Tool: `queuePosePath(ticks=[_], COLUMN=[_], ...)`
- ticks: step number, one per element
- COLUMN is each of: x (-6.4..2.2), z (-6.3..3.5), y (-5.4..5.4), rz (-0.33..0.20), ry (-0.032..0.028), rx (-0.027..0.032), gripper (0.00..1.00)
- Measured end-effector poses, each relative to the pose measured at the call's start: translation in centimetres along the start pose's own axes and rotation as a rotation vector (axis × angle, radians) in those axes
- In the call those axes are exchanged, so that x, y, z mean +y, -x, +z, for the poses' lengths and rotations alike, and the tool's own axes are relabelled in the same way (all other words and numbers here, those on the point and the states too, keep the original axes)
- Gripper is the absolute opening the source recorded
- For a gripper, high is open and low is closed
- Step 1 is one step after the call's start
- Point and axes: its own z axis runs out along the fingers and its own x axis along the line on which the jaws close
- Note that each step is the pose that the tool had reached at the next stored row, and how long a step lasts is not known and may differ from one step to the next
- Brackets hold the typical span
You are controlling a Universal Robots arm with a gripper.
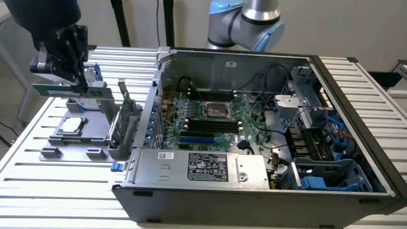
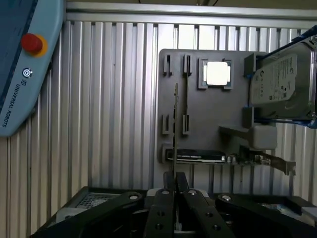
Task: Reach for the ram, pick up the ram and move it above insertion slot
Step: 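Pick up the ram and move it above insertion slot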
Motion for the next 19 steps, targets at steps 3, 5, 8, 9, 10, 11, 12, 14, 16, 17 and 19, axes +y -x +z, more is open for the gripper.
queuePosePath(ticks=[3,5,8,9,10,11,12,14,16,17,19], x=[-0.98,-1.8,-3.01,-3.43,-3.87,-4.29,-4.72,-5.59,-6.47,-6.92,-7.85], z=[-0.8,-0.97,-1.05,-1.06,-1.09,-1.11,-1.13,-1.18,-1.22,-1.24,-1.29], y=[0.0,0.0,0.1,0.2,0.2,0.3,0.3,0.4,0.5,0.6,0.7], rz=[-0.001,-0.001,-0.001,-0.001,-0.001,-0.001,-0.001,-0.001,-0.001,-0.001,-0.001], ry=[0.0013,0.0015,0.0015,0.0014,0.0015,0.0015,0.0015,0.0015,0.0016,0.0015,0.0015], rx=[-0.0023,-0.0035,-0.006,-0.0065,-0.0069,-0.0072,-0.0075,-0.008,-0.0083,-0.0084,-0.0084], gripper=[0.13,0.13,0.13,0.13,0.13,0.13,0.13,0.13,0.13,0.13,0.13])
